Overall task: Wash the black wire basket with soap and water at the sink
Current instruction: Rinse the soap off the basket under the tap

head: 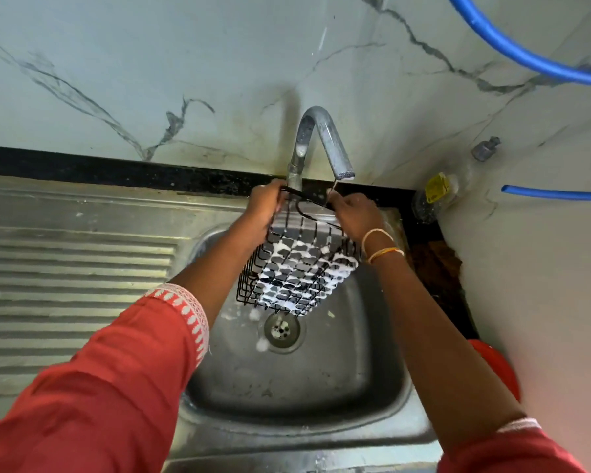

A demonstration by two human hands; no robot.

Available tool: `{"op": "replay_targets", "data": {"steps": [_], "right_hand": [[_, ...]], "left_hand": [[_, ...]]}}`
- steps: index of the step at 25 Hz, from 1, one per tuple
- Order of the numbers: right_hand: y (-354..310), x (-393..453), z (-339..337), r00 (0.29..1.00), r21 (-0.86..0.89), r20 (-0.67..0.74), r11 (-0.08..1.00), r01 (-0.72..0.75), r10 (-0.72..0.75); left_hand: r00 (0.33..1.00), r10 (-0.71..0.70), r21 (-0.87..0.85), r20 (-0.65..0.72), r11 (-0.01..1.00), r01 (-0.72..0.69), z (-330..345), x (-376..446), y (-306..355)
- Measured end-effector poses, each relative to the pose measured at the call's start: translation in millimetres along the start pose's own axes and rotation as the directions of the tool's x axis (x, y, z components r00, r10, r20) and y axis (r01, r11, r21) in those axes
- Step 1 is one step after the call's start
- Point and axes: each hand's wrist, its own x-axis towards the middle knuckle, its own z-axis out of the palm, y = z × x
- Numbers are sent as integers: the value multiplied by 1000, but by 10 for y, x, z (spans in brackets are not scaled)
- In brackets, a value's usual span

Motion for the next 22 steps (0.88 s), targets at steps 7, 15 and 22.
{"op": "replay_targets", "data": {"steps": [7, 15, 22], "right_hand": [[-199, -42, 30, 985, -323, -170, 942, -94, 39], [40, -586, 261, 896, -433, -127, 837, 336, -426], [-1, -779, 325, 767, -408, -199, 763, 501, -610]], "left_hand": [[991, -3, -35, -131, 999, -2, 122, -16, -20], [954, -226, -307, -199, 938, 158, -138, 172, -16], [942, -254, -374, -219, 913, 160, -135, 235, -90]]}}
